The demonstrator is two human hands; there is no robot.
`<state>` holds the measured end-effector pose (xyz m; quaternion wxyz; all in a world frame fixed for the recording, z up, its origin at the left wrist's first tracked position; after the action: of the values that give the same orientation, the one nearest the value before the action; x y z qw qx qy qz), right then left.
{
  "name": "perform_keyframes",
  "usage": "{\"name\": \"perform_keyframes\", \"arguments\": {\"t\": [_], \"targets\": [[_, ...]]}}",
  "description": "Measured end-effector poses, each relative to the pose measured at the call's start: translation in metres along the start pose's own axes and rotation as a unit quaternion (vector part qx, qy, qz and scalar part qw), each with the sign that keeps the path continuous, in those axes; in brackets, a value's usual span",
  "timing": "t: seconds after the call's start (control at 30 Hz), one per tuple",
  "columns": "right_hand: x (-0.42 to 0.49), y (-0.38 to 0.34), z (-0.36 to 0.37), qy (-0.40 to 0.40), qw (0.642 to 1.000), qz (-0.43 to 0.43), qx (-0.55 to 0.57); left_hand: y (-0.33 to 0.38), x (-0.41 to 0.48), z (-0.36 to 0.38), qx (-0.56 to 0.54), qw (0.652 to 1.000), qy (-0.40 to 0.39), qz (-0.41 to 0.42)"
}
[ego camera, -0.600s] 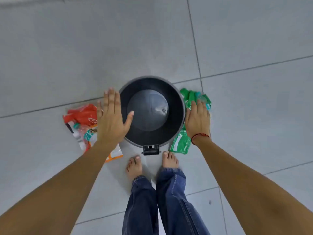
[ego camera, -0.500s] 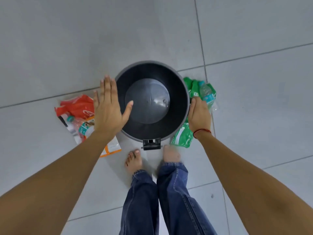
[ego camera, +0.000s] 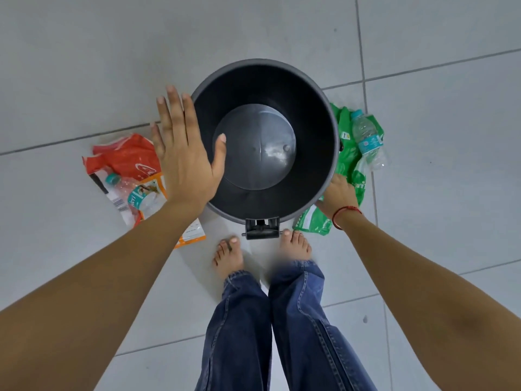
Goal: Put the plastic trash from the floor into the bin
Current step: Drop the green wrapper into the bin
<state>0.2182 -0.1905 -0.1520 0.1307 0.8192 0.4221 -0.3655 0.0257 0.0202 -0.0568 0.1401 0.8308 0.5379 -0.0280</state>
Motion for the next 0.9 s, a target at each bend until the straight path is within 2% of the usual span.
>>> {"name": "perform_keyframes", "arguments": {"t": [0.07, 0.2, 0.37, 0.5, 0.6, 0.7, 0.77, 0.83, 0.9], "targets": [[0.009, -0.003, 0.004, -0.019, 0.999, -0.002, -0.032, 0.000, 0.001, 0.001, -0.002, 1.000, 0.009, 0.003], [0.015, -0.006, 0.003, 0.022, 0.995, -0.014, -0.099, 0.000, 0.000, 0.001, 0.007, 1.000, 0.015, 0.002], [-0.009, -0.007, -0.011, -0.151, 0.988, -0.005, -0.038, 0.001, -0.001, -0.002, 0.012, 1.000, 0.007, 0.004], [-0.074, -0.042, -0.040, -0.216, 0.961, -0.126, -0.123, 0.001, -0.001, -0.001, 0.005, 1.000, -0.001, 0.008], [-0.124, -0.082, -0.094, -0.250, 0.937, -0.234, -0.077, 0.000, 0.000, -0.001, 0.001, 1.000, -0.005, 0.007], [-0.137, -0.102, -0.175, -0.200, 0.946, -0.235, 0.101, 0.000, -0.001, -0.002, -0.024, 1.000, 0.001, 0.013], [-0.118, -0.098, -0.213, -0.080, 0.956, -0.198, 0.203, -0.001, -0.002, -0.002, -0.038, 0.999, 0.003, 0.011], [-0.081, -0.090, -0.226, 0.029, 0.970, -0.148, 0.189, 0.000, -0.002, -0.002, -0.039, 0.999, 0.003, 0.006], [-0.035, -0.094, -0.217, 0.046, 0.983, -0.106, 0.143, 0.000, -0.002, -0.002, -0.035, 0.999, 0.002, 0.004]]}}
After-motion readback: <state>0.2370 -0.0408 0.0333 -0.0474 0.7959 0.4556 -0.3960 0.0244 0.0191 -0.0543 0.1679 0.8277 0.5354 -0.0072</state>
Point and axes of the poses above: each hand's wrist, its own x-axis towards the middle knuckle, its own z-axis out of the palm, y = z × x, the point moved 3 cm from there along x, towards the middle knuckle, and after that the axes turned 3 degrees about -z, right-handed, at the moved point
